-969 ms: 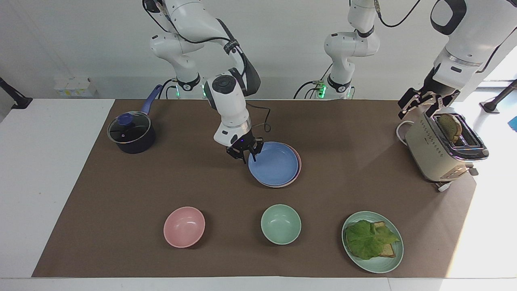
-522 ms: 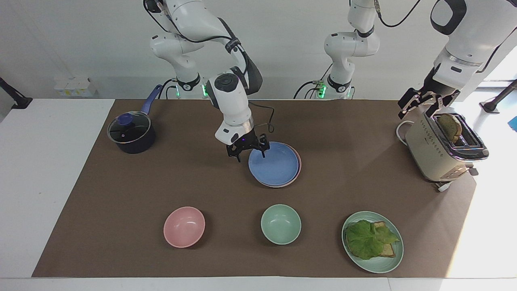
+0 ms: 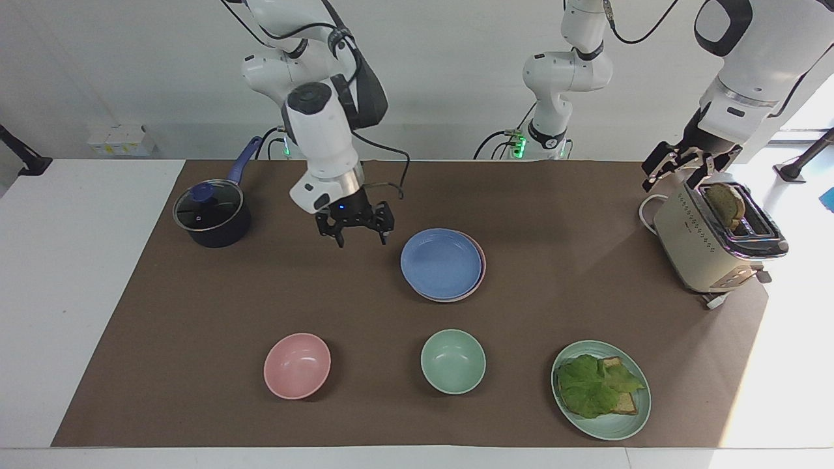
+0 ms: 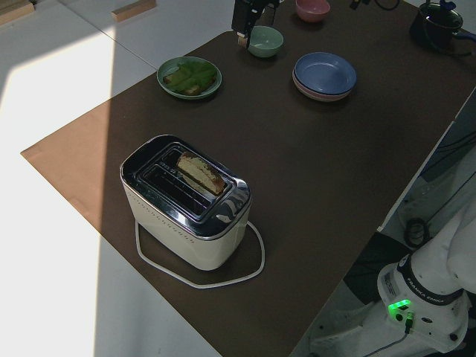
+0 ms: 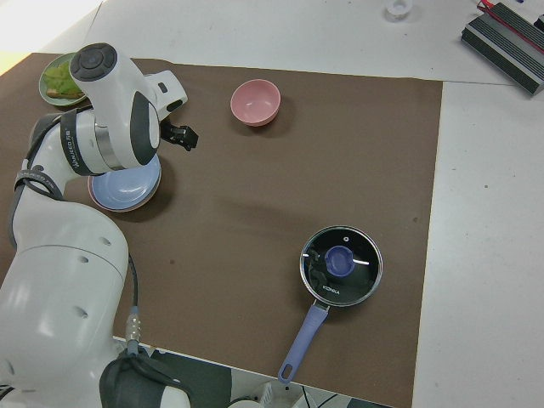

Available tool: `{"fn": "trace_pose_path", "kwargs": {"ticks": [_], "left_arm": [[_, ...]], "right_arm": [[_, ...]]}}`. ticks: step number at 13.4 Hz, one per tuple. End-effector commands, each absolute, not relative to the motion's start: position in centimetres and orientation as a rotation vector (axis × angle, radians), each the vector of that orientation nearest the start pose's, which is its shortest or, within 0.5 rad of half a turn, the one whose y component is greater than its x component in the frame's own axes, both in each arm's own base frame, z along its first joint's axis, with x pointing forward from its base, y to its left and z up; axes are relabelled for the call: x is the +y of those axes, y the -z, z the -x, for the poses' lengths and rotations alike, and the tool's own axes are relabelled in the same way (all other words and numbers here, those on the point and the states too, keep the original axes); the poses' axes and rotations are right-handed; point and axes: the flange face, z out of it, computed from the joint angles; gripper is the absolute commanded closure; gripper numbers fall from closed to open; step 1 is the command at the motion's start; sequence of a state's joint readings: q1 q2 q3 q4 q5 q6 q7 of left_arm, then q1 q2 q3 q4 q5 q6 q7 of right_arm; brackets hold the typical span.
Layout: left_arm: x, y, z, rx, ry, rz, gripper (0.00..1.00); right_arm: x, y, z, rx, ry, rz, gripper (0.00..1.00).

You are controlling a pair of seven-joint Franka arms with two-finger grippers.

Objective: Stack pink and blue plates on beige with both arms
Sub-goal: 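Open the right gripper and withdraw it from the stack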

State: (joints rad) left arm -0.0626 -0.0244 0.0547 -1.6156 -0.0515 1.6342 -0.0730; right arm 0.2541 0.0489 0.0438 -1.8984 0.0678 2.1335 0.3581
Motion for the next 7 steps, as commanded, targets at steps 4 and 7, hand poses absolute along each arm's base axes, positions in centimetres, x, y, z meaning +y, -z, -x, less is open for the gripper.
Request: {"fn": "trace_pose_path", "kwargs": {"ticks": [4, 7], "left_arm": [[-0.7, -62.5, -55.0, -0.099, 0.054, 3.173, 0.0], [-0.7, -62.5, -55.0, -0.099, 0.054, 3.173, 0.0]], "right_arm": [[4.3, -58.6, -55.9, 0.307, 0.232, 3.068, 0.0], [0.9, -62.0, -55.9, 0.353, 0.197, 3.106, 0.0]]}}
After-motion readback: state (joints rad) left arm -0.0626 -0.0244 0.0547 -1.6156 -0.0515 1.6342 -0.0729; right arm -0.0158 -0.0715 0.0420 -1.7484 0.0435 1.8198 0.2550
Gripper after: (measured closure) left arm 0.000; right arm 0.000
